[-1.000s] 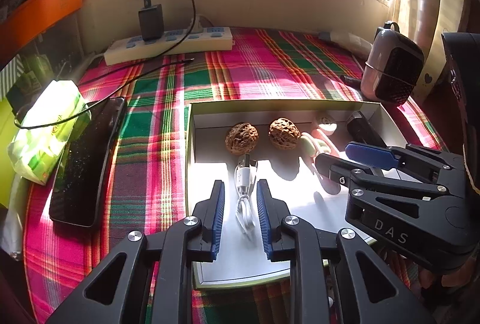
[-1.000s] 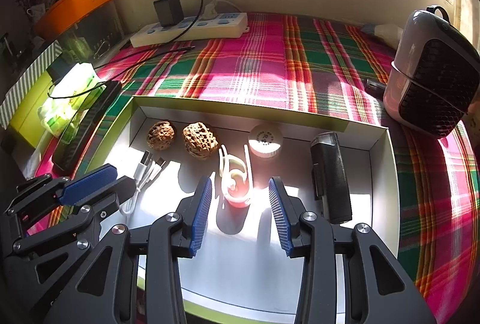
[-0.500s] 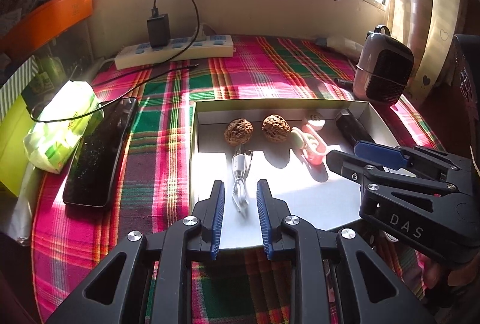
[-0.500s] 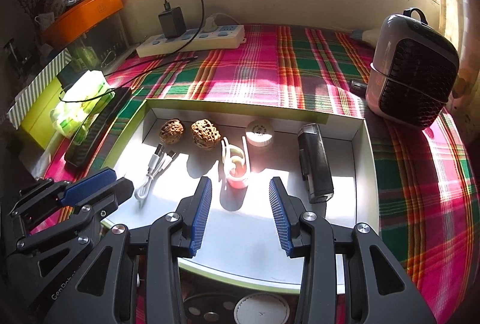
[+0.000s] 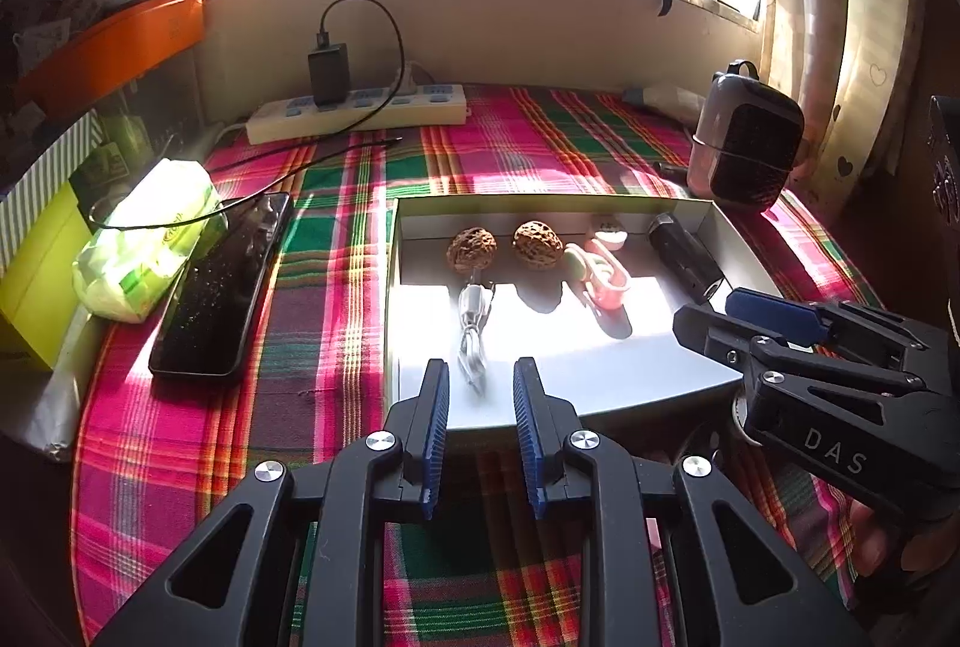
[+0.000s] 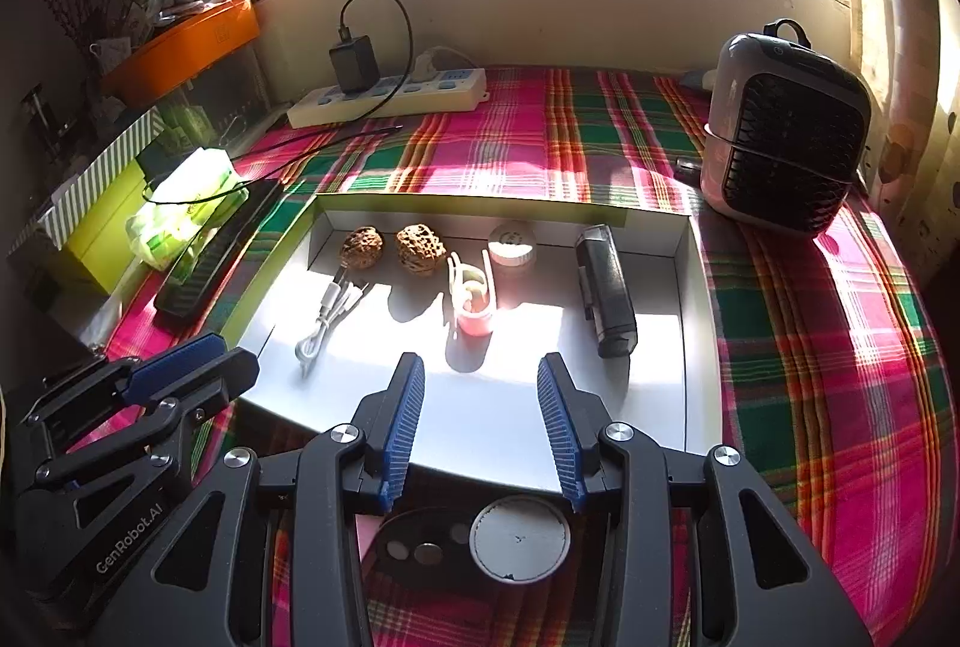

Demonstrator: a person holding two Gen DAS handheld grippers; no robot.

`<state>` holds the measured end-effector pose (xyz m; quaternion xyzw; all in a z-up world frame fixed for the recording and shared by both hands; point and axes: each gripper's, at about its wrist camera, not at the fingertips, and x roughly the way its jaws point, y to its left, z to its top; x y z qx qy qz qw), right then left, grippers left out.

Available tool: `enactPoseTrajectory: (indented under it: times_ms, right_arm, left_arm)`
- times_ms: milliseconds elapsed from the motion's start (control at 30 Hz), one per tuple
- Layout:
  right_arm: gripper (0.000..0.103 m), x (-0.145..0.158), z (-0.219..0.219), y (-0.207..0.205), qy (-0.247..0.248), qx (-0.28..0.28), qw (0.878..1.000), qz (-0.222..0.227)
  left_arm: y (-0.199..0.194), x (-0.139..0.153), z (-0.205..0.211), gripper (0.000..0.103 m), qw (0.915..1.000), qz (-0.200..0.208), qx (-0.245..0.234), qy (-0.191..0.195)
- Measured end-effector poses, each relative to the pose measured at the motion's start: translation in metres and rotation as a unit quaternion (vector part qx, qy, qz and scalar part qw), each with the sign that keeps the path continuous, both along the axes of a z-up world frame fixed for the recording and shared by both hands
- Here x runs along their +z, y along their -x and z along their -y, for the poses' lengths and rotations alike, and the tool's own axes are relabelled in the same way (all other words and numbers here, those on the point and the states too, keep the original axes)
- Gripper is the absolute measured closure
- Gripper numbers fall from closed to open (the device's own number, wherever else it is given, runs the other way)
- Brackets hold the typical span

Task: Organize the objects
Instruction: 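Open the left tool to drop the cable while the right tool releases the pink clip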

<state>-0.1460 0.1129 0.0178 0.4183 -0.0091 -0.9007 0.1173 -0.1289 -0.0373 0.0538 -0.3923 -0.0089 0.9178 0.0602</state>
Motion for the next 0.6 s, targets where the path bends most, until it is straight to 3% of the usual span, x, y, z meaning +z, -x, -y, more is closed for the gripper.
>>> enactPoseTrajectory:
  times_ms: [167, 600]
  right_arm:
    - [0.062, 0.002, -0.004, -0.010, -0.004, -0.005, 1.000, -0.008]
    - [0.062, 0.010, -0.019, -0.035, 0.000, -0.016, 1.000, -0.027]
  left_arm:
    - [-0.012, 0.004, -0.003, 0.083, 0.9994, -0.021, 0.009, 0.027]
    - [-0.032, 0.000, -0.003, 0.083, 0.9999, -0.014, 0.002, 0.006]
